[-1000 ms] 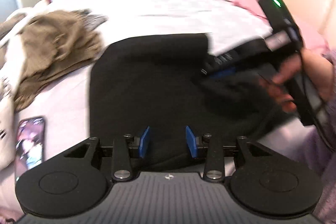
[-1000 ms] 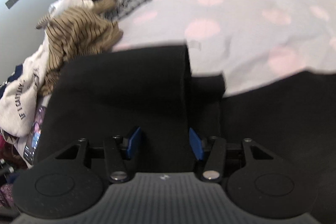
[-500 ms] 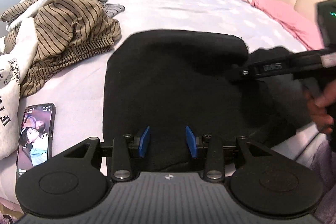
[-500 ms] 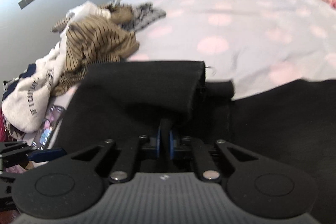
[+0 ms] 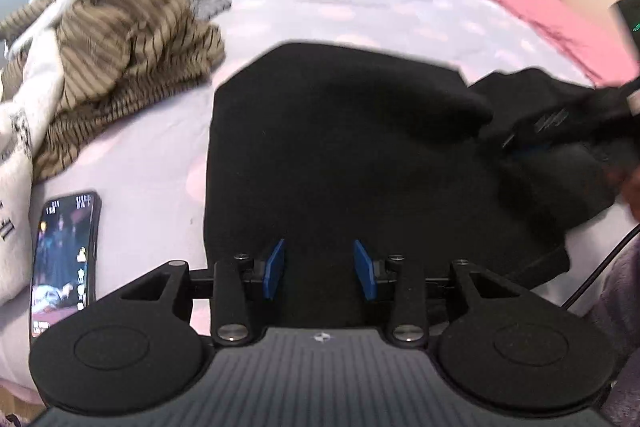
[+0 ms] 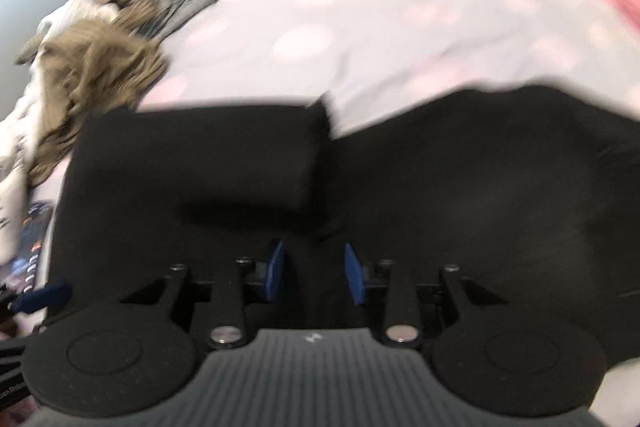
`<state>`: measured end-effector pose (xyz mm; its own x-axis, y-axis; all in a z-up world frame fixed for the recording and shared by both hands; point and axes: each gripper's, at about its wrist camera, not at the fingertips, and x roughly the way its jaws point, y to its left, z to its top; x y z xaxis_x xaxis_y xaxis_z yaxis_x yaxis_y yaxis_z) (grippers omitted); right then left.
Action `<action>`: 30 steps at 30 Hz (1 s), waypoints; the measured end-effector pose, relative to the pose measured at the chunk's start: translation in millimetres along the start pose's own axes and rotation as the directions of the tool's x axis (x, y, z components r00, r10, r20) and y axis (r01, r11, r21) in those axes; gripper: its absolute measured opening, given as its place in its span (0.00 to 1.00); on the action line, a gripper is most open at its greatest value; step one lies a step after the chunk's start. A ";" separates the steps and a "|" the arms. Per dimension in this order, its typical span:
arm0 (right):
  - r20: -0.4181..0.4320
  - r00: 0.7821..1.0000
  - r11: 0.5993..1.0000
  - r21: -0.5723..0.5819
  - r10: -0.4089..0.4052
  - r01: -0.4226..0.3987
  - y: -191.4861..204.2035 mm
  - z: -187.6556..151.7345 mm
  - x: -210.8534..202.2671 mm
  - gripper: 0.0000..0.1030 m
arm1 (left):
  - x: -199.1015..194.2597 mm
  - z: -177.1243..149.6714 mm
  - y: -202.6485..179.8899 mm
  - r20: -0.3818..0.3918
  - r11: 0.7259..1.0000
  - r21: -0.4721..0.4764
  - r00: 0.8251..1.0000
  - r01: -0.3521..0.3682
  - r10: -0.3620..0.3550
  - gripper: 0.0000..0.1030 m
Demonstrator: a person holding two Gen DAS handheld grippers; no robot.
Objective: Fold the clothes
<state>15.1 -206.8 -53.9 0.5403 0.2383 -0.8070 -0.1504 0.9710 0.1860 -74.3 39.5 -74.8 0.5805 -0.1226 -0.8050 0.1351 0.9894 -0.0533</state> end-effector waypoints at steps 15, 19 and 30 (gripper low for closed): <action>0.004 0.972 0.924 -0.314 0.234 -0.221 98.6 31.0 53.7 0.35 | -15.7 1.2 25.3 0.087 0.990 -0.127 0.995 0.062 -0.051 0.35; -0.022 0.985 0.930 -0.328 0.171 -0.169 97.2 30.7 78.2 0.36 | -8.6 1.5 35.2 0.066 0.982 -0.173 0.996 0.075 -0.064 0.34; -0.002 0.997 0.980 -0.181 0.083 -0.082 27.8 21.9 6.9 0.57 | -10.4 5.9 30.1 0.085 0.978 -0.174 0.991 0.115 -0.102 0.34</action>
<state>32.7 -177.7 -42.1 0.5244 0.3183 -0.7898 -0.3414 0.9283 0.1474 -71.5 70.1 -64.5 0.6301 -0.2287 -0.7421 0.0593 0.9670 -0.2476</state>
